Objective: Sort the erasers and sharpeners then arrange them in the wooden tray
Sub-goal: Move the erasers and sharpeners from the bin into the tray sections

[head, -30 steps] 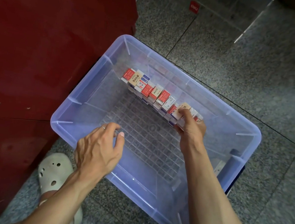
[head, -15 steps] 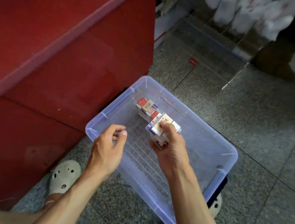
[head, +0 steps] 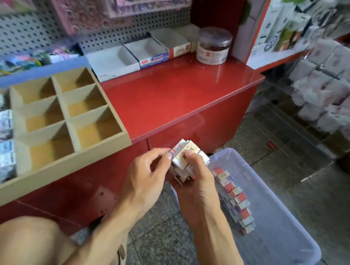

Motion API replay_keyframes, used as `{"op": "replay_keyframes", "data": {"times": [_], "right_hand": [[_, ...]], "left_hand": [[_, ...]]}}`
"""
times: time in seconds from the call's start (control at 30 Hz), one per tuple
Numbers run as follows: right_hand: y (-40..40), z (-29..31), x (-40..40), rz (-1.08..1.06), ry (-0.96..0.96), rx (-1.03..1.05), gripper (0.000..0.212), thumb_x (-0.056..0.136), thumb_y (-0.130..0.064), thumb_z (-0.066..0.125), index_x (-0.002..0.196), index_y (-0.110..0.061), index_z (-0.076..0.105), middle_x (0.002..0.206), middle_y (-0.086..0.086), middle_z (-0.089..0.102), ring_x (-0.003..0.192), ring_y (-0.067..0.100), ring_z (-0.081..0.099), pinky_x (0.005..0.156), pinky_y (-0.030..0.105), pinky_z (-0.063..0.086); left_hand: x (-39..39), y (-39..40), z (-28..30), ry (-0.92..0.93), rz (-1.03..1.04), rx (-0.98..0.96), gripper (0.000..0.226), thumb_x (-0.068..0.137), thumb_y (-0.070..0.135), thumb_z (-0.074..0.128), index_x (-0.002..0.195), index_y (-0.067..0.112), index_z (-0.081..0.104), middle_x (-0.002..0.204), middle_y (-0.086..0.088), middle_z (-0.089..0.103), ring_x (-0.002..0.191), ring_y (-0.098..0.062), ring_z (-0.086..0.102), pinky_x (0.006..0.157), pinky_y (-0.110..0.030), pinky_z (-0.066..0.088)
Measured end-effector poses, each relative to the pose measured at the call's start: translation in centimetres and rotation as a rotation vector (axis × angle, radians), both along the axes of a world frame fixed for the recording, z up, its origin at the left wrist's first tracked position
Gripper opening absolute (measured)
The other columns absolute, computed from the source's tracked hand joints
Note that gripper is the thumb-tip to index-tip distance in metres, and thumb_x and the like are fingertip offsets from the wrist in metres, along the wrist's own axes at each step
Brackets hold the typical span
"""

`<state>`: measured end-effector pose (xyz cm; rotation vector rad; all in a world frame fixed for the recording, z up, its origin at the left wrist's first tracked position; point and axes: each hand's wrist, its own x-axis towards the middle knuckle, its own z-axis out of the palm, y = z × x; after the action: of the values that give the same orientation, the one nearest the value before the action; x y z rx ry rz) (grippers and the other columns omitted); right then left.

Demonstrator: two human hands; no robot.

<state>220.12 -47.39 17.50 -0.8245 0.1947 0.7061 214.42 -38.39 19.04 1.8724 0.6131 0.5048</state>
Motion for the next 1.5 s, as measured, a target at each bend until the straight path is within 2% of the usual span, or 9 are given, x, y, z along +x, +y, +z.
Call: {"op": "replay_keyframes", "data": {"times": [0.3, 0.4, 0.53, 0.6, 0.7, 0.97, 1.1, 1.23, 1.5], "right_hand": [[8.0, 4.9, -0.9, 0.083, -0.105, 0.012, 0.048, 0.067, -0.019, 0.072, 0.113, -0.005, 0.068, 0.087, 0.012, 0.071, 0.075, 0.022, 0.069, 0.073, 0.037, 0.057], [9.8, 5.8, -0.6, 0.116, -0.091, 0.057, 0.021, 0.08, -0.015, 0.07, 0.099, -0.008, 0.073, 0.085, 0.012, 0.071, 0.067, 0.019, 0.067, 0.063, 0.03, 0.052], [12.1, 7.1, 0.1, 0.116, -0.062, 0.056, 0.01, 0.088, -0.01, 0.064, 0.082, -0.013, 0.072, 0.074, 0.007, 0.068, 0.06, 0.014, 0.063, 0.061, 0.027, 0.049], [13.1, 7.7, 0.6, 0.116, -0.051, 0.06, 0.019, 0.088, -0.008, 0.064, 0.072, -0.014, 0.072, 0.071, 0.006, 0.066, 0.058, 0.014, 0.06, 0.059, 0.027, 0.047], [14.0, 8.3, 1.5, 0.127, -0.029, 0.05, 0.006, 0.087, -0.009, 0.068, 0.082, -0.012, 0.067, 0.073, 0.006, 0.067, 0.062, 0.015, 0.06, 0.059, 0.028, 0.05], [15.7, 8.1, 3.6, 0.215, -0.026, 0.085, 0.028, 0.084, -0.008, 0.07, 0.058, -0.017, 0.071, 0.065, 0.003, 0.058, 0.057, 0.014, 0.055, 0.054, 0.027, 0.05], [16.2, 8.5, 5.0, 0.206, -0.037, 0.079, 0.009, 0.083, -0.007, 0.071, 0.08, -0.011, 0.064, 0.068, 0.005, 0.059, 0.064, 0.016, 0.056, 0.054, 0.026, 0.053], [16.8, 8.0, 5.4, 0.235, -0.079, 0.043, 0.008, 0.085, -0.009, 0.071, 0.082, -0.013, 0.064, 0.065, 0.003, 0.059, 0.06, 0.015, 0.058, 0.055, 0.026, 0.053], [17.4, 6.9, 4.8, 0.277, -0.101, 0.044, 0.024, 0.063, -0.017, 0.078, 0.082, -0.013, 0.063, 0.066, 0.003, 0.06, 0.061, 0.015, 0.06, 0.06, 0.03, 0.053]], "left_hand": [[-2.3, 7.5, 5.3, -0.015, 0.171, -0.209, 0.017, 0.089, 0.015, 0.064, 0.088, 0.027, 0.076, 0.089, 0.007, 0.076, 0.092, -0.012, 0.071, 0.09, -0.038, 0.055], [-2.2, 9.6, 6.1, -0.025, 0.187, -0.302, 0.017, 0.089, 0.019, 0.061, 0.089, 0.022, 0.078, 0.086, -0.004, 0.076, 0.088, -0.023, 0.073, 0.084, -0.046, 0.058], [-2.1, 12.9, 7.6, -0.075, 0.279, -0.334, 0.018, 0.095, 0.008, 0.056, 0.097, 0.013, 0.073, 0.088, -0.008, 0.074, 0.073, -0.019, 0.073, 0.063, -0.031, 0.058], [-2.0, 14.9, 8.2, -0.092, 0.302, -0.296, 0.017, 0.095, 0.006, 0.057, 0.093, 0.015, 0.071, 0.088, -0.006, 0.074, 0.073, -0.018, 0.074, 0.064, -0.028, 0.057], [-1.0, 18.3, 8.5, -0.05, 0.349, -0.173, 0.016, 0.092, 0.007, 0.06, 0.095, 0.016, 0.073, 0.085, -0.002, 0.073, 0.075, -0.015, 0.073, 0.068, -0.029, 0.057], [3.8, 25.7, 6.3, 0.397, 0.295, 0.402, 0.02, 0.089, 0.012, 0.06, 0.103, 0.023, 0.07, 0.104, 0.001, 0.069, 0.098, -0.019, 0.063, 0.073, -0.027, 0.05], [4.7, 28.5, 6.8, 0.524, 0.13, 0.495, 0.019, 0.084, 0.01, 0.067, 0.083, 0.03, 0.066, 0.089, 0.006, 0.07, 0.093, -0.018, 0.064, 0.086, -0.036, 0.053], [5.8, 28.4, 6.4, 0.445, -0.004, 0.615, 0.017, 0.082, 0.011, 0.073, 0.08, 0.025, 0.064, 0.077, 0.011, 0.062, 0.077, -0.012, 0.062, 0.069, -0.026, 0.044], [6.1, 27.9, 5.0, 0.428, -0.004, 0.748, 0.024, 0.083, 0.024, 0.074, 0.104, 0.021, 0.062, 0.107, -0.001, 0.06, 0.084, -0.014, 0.051, 0.072, -0.029, 0.039]]}}
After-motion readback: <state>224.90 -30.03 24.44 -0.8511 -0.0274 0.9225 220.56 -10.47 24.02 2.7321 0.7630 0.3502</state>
